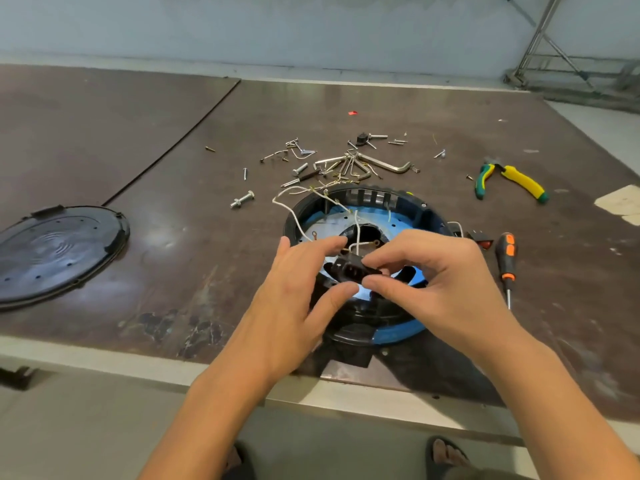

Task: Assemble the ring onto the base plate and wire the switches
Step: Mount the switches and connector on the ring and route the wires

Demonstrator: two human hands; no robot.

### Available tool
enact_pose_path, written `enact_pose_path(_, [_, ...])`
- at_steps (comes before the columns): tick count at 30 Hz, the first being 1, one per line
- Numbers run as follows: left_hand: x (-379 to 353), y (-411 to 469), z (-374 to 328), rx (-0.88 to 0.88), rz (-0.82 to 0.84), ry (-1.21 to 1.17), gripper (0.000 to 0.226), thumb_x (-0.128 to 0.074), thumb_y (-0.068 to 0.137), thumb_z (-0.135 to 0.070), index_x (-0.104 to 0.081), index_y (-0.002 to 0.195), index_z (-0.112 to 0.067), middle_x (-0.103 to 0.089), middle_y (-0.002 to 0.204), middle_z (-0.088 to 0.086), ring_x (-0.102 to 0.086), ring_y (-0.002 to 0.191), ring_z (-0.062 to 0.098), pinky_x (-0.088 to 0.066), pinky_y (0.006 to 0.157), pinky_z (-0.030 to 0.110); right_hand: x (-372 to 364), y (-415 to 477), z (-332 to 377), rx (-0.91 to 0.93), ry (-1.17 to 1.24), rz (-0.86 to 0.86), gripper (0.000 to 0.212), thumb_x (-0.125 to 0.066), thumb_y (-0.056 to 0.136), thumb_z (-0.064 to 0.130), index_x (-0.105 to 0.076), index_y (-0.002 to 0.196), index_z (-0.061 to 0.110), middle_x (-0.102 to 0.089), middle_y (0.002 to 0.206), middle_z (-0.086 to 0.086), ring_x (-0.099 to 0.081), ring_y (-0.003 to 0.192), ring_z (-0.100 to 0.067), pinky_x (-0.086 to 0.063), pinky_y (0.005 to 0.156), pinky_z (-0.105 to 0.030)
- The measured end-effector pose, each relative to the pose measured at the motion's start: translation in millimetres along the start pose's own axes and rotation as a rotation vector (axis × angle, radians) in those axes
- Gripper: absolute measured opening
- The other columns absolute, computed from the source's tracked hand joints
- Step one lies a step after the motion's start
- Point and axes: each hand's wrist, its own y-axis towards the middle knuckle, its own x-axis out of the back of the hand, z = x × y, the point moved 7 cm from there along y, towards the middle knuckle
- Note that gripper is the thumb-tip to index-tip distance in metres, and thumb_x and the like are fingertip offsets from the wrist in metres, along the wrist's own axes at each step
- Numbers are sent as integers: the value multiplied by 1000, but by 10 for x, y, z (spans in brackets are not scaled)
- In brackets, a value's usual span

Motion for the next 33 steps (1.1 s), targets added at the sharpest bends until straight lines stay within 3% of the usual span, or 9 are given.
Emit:
enact_pose_path(2, [65,-4,23,-31,50,-8,61,-58,92,-48,-33,146,-39,-54,130,-24,-48,111,-22,-25,120,50,16,17,43,15,3,7,20,-82,80,6,-78,98,11,-72,88,1,-68,81,-18,-55,74,-38])
enact_pose_path(4, [161,-12,80,-53,86,-21,70,-70,86,-40,-32,145,-47,-59,122,-27,-54,93,-24,-50,98,42,29,35,75,21,0,19,21,-81,79,2,-78,98,11,-72,90,-1,-67,81,-20,-54,73,-38])
enact_pose_path(6, [204,-15,135,-59,114,-31,65,-72,85,-37,-39,139,-51,-61,119,-27,-58,104,-14,-48,89,18,17,42,82,12,3,35,21,-80,77,-1,-78,94,11,-72,90,0,-66,79,-21,-52,71,-37])
enact_pose_path(7, [204,-8,145,-63,113,-33,59,-72,85,-34,-45,135,-48,-62,117,-27,-58,109,-9,-47,93,17,-3,42,79,6,-5,45,21,-80,76,-2,-78,91,12,-71,90,-1,-66,78,-20,-51,69,-36])
enact_pose_path(11, [179,6,98,-125,44,4,43,-75,84,-21,-60,123,-29,-65,115,-21,-60,112,-2,-37,114,47,-85,1,15,-25,3,77,21,-79,74,-4,-76,86,13,-68,86,-4,-63,75,-21,-48,62,-42])
enact_pose_path(19, [184,-13,103,-167,7,-7,34,-76,84,-21,-69,116,-22,-69,117,-12,-58,121,0,-31,119,45,-100,-17,-9,-44,4,80,16,-78,74,2,-77,85,15,-67,85,-4,-62,74,-22,-48,59,-42])
enact_pose_path(23, [169,-14,107,-156,13,-11,36,-76,82,-19,-68,117,-23,-68,119,-12,-53,127,1,-30,119,46,-101,-12,23,-49,-34,81,20,-79,74,-2,-77,84,14,-67,85,-4,-61,72,-21,-48,59,-40])
enact_pose_path(30, [165,3,119,-140,17,-1,40,-75,84,-21,-64,122,-23,-67,118,-15,-59,116,-4,-29,120,41,-106,-13,66,-55,-94,17,16,-74,73,1,-73,83,14,-61,76,-5,-57,71,-17,-46,61,-38])
enact_pose_path(33, [143,-28,98,-165,7,58,47,-74,85,-19,-57,129,-22,-64,126,-10,-55,126,2,-30,119,41,-107,-21,69,-73,-110,9,17,-74,74,0,-71,84,13,-60,77,-4,-57,73,-17,-47,64,-38])
